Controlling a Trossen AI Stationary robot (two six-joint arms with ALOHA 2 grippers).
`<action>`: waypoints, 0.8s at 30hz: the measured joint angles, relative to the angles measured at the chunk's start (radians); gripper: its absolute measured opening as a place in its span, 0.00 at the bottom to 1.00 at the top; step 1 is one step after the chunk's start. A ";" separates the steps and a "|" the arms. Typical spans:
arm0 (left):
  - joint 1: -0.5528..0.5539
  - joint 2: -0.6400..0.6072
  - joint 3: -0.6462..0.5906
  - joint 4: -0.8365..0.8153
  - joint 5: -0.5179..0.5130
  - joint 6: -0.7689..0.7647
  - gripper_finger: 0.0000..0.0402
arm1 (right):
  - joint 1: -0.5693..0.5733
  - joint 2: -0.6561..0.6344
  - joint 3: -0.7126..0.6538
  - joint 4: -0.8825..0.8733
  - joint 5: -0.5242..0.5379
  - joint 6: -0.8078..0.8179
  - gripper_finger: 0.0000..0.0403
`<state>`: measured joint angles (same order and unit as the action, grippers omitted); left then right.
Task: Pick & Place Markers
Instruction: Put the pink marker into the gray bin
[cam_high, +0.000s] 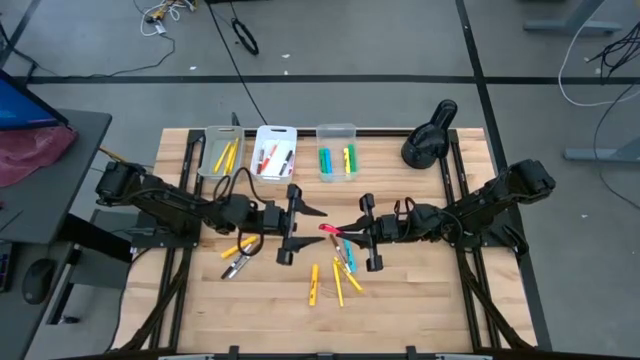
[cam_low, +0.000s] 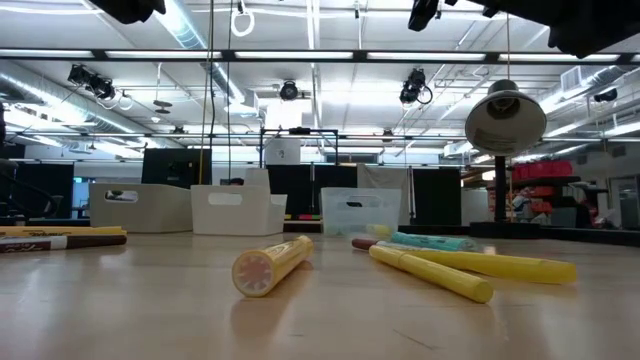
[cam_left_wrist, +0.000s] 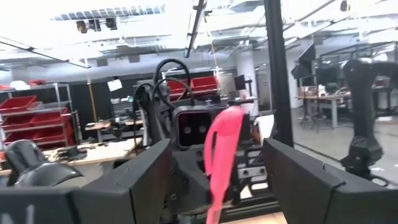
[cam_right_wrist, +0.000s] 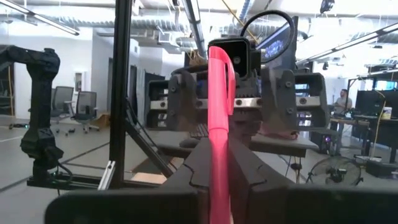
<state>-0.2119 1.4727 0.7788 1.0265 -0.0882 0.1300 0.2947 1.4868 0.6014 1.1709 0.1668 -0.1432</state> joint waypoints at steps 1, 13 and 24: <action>0.000 0.000 0.002 0.001 0.003 -0.010 0.64 | 0.000 0.000 0.000 0.000 0.000 0.000 0.05; 0.000 0.000 0.040 -0.034 0.003 -0.040 0.60 | -0.013 0.000 0.000 -0.010 0.001 0.013 0.05; 0.000 0.000 0.040 -0.054 0.009 -0.031 0.22 | -0.013 0.000 0.001 -0.022 0.001 0.031 0.09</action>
<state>-0.2115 1.4731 0.8185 0.9730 -0.0790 0.0993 0.2820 1.4868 0.6022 1.1489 0.1676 -0.1126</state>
